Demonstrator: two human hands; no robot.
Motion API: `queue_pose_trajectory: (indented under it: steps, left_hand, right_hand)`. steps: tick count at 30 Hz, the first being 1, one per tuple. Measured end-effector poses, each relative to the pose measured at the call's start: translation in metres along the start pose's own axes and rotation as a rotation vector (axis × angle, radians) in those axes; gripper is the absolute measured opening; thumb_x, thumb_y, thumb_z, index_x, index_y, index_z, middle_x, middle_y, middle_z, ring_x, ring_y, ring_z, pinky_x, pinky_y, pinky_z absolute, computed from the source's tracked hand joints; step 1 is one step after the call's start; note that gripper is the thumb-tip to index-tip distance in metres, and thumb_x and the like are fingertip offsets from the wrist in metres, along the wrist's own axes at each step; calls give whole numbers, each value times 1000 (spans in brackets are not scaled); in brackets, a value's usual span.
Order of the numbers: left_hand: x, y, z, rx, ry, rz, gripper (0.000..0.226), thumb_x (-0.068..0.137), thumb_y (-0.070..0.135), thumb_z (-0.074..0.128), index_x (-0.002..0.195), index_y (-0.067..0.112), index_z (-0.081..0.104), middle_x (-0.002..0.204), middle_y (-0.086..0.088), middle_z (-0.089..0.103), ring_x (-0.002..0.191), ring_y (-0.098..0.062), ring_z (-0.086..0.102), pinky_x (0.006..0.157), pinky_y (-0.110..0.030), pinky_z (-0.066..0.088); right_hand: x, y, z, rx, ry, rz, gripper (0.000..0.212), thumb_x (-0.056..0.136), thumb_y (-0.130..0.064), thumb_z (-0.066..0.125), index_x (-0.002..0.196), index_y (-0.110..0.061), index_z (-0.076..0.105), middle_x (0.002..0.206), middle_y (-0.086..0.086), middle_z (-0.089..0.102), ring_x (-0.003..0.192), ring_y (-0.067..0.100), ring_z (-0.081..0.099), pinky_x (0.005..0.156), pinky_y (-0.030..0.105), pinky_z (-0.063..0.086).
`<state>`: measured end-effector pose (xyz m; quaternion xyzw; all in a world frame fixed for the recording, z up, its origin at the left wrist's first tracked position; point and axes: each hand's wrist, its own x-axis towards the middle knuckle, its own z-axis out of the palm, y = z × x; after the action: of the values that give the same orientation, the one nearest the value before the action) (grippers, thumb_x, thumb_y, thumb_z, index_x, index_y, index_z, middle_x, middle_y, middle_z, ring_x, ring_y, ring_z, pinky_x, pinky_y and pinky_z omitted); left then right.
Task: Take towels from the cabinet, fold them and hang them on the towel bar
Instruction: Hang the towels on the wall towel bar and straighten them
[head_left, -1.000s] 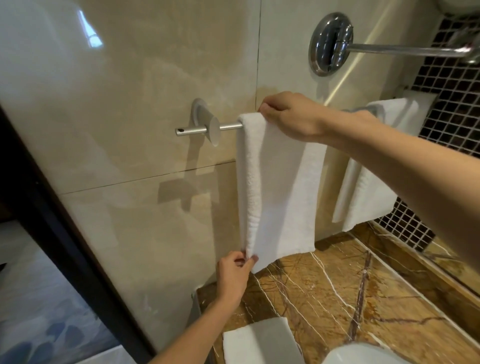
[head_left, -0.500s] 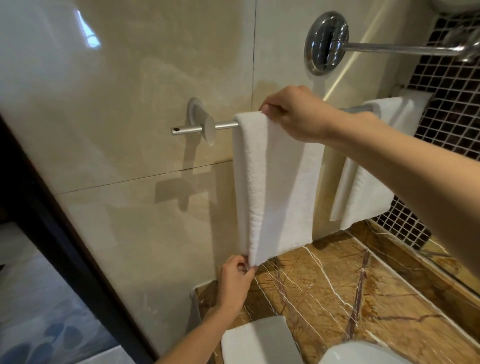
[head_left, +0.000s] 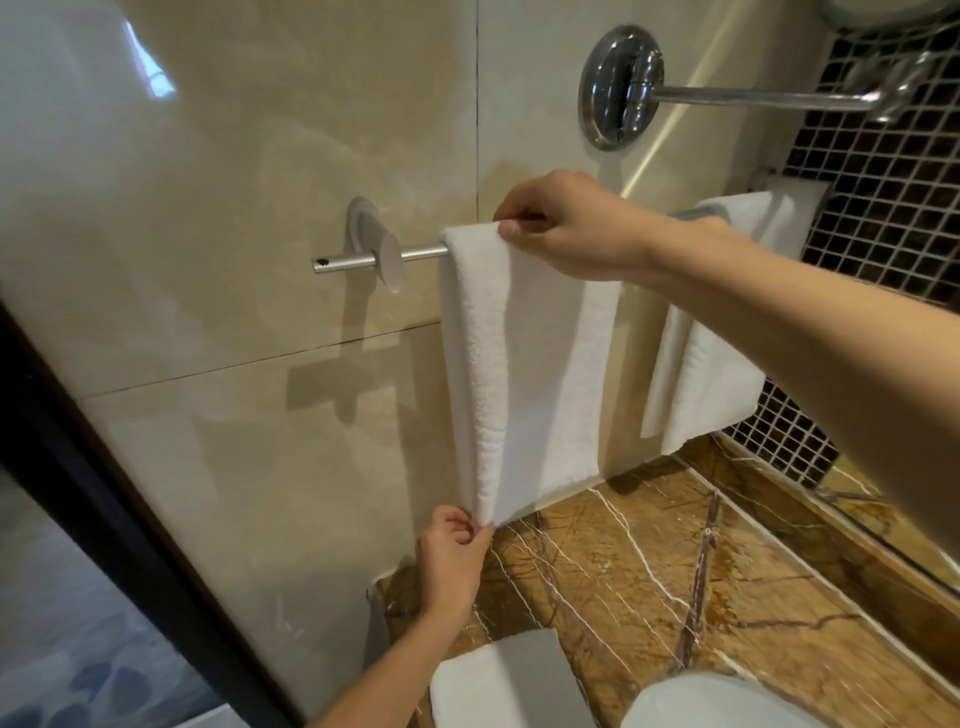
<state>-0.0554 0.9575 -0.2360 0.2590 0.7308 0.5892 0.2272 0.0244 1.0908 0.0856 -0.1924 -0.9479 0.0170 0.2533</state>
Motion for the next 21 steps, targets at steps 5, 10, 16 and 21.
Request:
queue_pose_trajectory:
  steps: [5,10,16,21]
  left_hand:
    - [7,-6,0,15,-16,2,15,77,12,78,78,7,64,67,-12,67,62,-20,59,70,-43,55]
    - [10,-6,-2,40,-17,10,15,77,13,77,70,8,66,61,-6,68,62,-27,64,70,-44,56]
    - [11,-5,0,49,-35,10,12,78,13,77,72,10,67,63,-5,69,70,-33,67,72,-43,57]
    - [13,-1,2,49,-41,10,12,77,11,78,72,14,68,66,0,70,68,-24,68,70,-39,57]
  right_hand:
    - [3,1,1,-26,8,18,27,96,-20,47,99,-2,68,84,16,64,83,28,53,64,25,28]
    - [1,-1,1,-21,6,31,25,96,-21,48,103,-9,69,81,7,60,82,23,50,67,22,28]
    - [1,2,3,1,26,36,25,96,-23,49,104,-10,69,86,7,63,83,21,52,69,23,32]
    - [0,6,4,31,37,38,24,96,-24,51,105,-12,69,83,0,61,84,17,52,70,23,33]
